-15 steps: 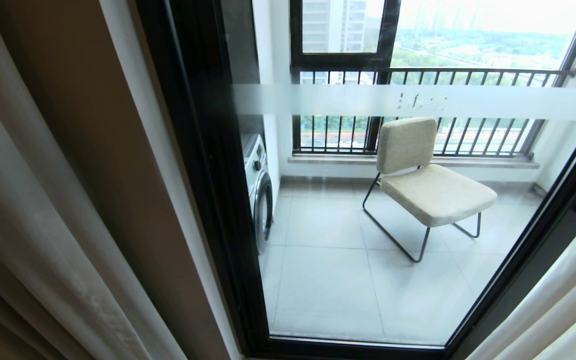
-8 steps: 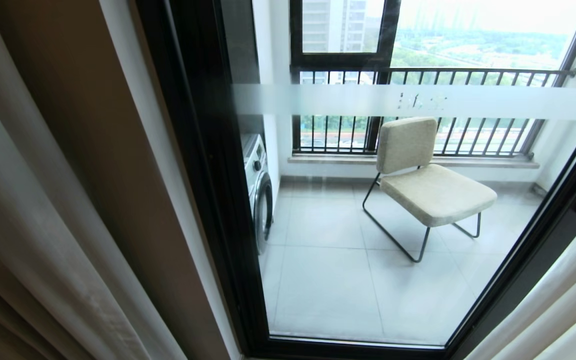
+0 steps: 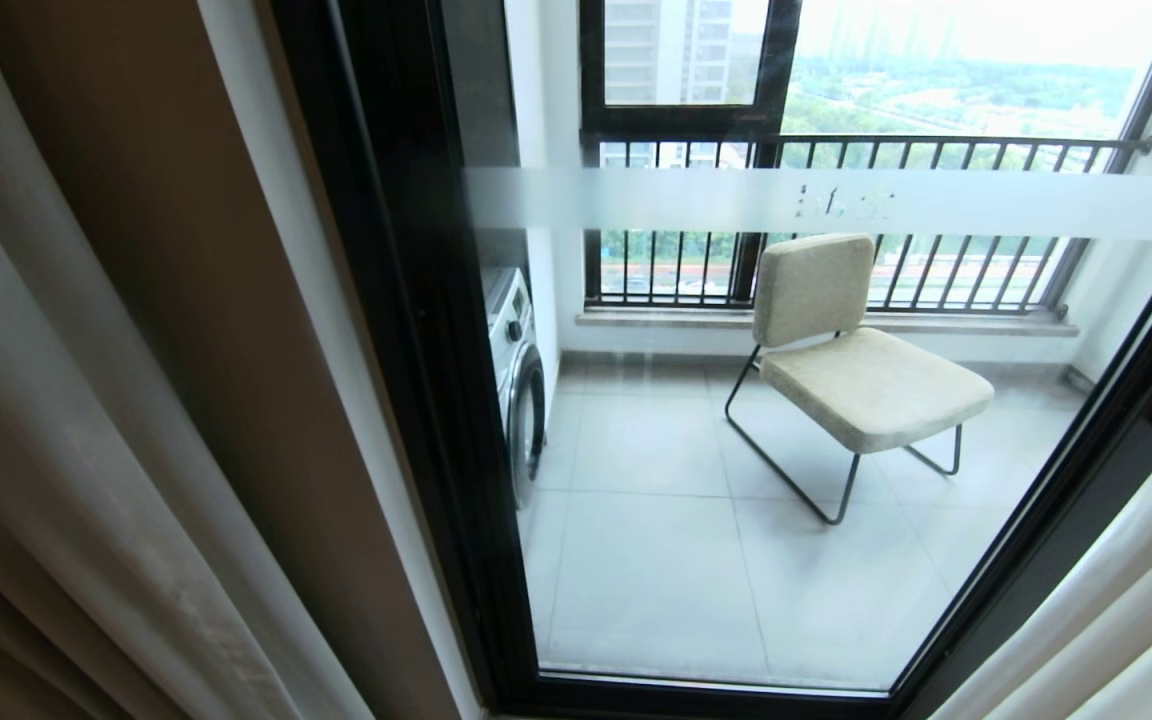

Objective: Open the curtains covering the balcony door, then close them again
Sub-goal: Close the inner curtains on both sides

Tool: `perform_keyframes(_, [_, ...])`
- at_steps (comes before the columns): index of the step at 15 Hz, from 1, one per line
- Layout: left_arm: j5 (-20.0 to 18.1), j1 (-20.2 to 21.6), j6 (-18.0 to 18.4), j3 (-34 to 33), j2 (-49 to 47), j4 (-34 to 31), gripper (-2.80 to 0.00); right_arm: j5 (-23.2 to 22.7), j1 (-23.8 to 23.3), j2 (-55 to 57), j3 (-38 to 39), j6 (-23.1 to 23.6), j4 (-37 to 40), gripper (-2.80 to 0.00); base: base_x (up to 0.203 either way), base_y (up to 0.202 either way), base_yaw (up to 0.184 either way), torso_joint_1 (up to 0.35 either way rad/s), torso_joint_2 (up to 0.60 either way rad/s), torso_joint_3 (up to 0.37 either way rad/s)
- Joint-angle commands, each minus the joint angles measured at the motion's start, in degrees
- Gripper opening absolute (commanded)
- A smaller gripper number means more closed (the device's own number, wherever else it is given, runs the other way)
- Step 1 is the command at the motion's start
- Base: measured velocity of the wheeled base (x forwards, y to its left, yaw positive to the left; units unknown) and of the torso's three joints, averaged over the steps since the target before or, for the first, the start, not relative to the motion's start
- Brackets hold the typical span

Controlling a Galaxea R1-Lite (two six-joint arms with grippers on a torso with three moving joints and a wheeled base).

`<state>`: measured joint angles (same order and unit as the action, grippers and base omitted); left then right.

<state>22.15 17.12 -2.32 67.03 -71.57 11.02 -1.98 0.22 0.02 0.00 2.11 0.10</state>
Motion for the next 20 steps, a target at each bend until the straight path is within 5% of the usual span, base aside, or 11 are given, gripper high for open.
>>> perform_keyframes(1, [-3.99,2.23,-0.10,0.71,-3.38,0.96,0.00,-0.04,0.04,-0.02,0.00,0.00,-0.01,-2.80,0.000,0.000,0.000,0.000,0.00,0.000])
perform_keyframes(4, [-10.22,5.63,-0.30,3.30,-6.87,1.50,0.00,-0.04,-0.02,-0.02,0.00,0.00,-0.01,-2.80,0.000,0.000,0.000,0.000,0.00,0.000])
perform_keyframes(9, [-14.56,6.34,-1.09,6.77,-11.92,2.93,0.00,-0.04,0.04,-0.02,0.00,0.00,-0.01,-2.80,0.000,0.000,0.000,0.000,0.00,0.000])
perform_keyframes(20, [-16.64,5.83,-1.20,13.53,-23.81,10.86,0.00,-0.04,-0.04,-0.02,0.00,0.00,-0.01,-2.80,0.000,0.000,0.000,0.000,0.00,0.000])
